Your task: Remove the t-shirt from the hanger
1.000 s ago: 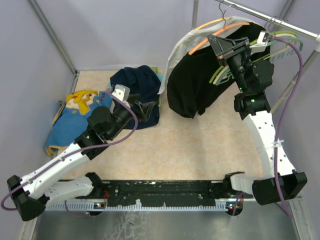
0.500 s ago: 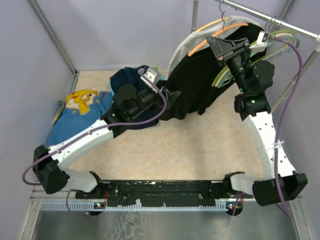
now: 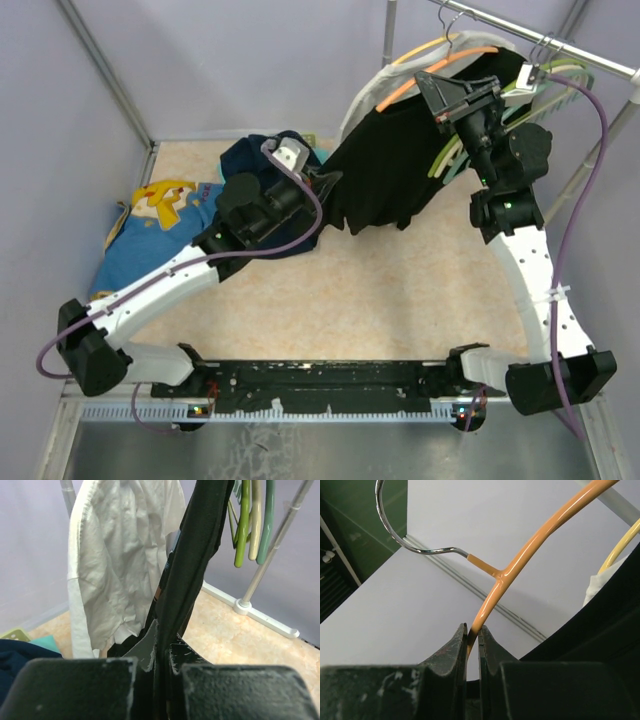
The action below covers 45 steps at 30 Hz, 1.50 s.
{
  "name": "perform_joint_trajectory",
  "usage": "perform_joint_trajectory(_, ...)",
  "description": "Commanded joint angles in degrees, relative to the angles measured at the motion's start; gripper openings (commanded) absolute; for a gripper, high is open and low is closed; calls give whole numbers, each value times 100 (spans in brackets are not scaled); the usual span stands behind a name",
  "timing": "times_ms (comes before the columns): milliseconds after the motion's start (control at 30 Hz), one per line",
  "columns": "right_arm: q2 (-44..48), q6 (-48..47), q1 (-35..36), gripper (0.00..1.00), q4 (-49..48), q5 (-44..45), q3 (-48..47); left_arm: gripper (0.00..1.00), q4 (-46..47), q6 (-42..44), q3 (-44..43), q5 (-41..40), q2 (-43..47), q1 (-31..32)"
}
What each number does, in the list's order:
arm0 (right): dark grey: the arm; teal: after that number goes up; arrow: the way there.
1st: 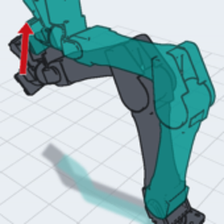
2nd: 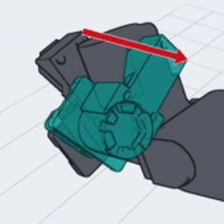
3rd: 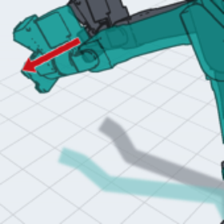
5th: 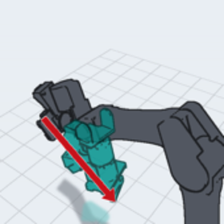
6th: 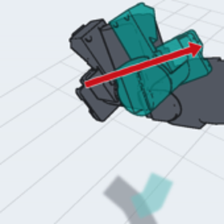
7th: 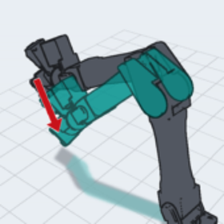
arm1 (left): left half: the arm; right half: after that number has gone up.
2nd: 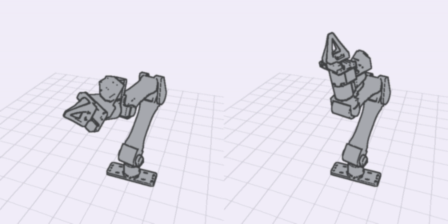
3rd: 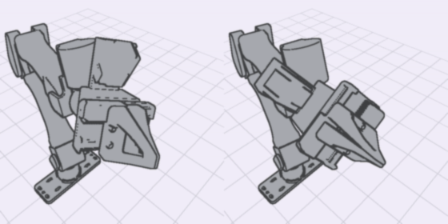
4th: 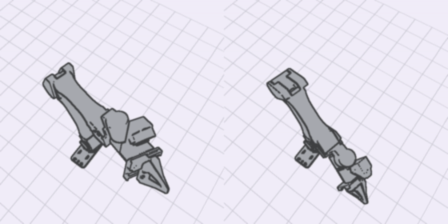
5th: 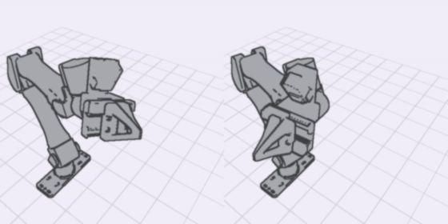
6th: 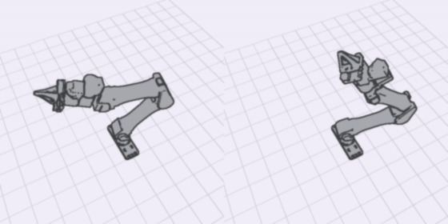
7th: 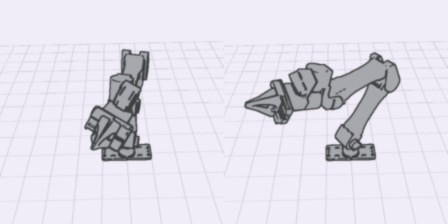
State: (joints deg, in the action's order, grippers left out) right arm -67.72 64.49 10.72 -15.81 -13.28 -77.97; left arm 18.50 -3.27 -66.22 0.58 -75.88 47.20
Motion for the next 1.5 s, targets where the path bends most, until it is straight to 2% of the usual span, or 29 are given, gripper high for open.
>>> perform_joint_trajectory(0, 291, -263, 14, 0, -533, 184, -57, 0, 301, -133, 278, -227, 568, -18)
perform_joint_trajectory(400, 155, -248, 13, 0, -707, 577, -162, 0, -64, -293, 1657, -1031, 2200, -20)
perform_joint_trajectory(733, 110, -136, 13, 0, -846, 679, -63, 0, -369, -465, 2182, -1343, 2830, -18)
perform_joint_trajectory(867, 97, -77, 17, 0, -947, 656, 3, 0, -275, -540, 2315, -1357, 2775, -18)
perform_joint_trajectory(1167, 227, 13, 17, 0, -1120, 798, 95, 0, -4, -829, 2270, -922, 1982, -18)
perform_joint_trajectory(1467, 337, -86, 11, 0, -1112, 738, 183, 0, 466, -1058, 2636, -251, 2046, -14)
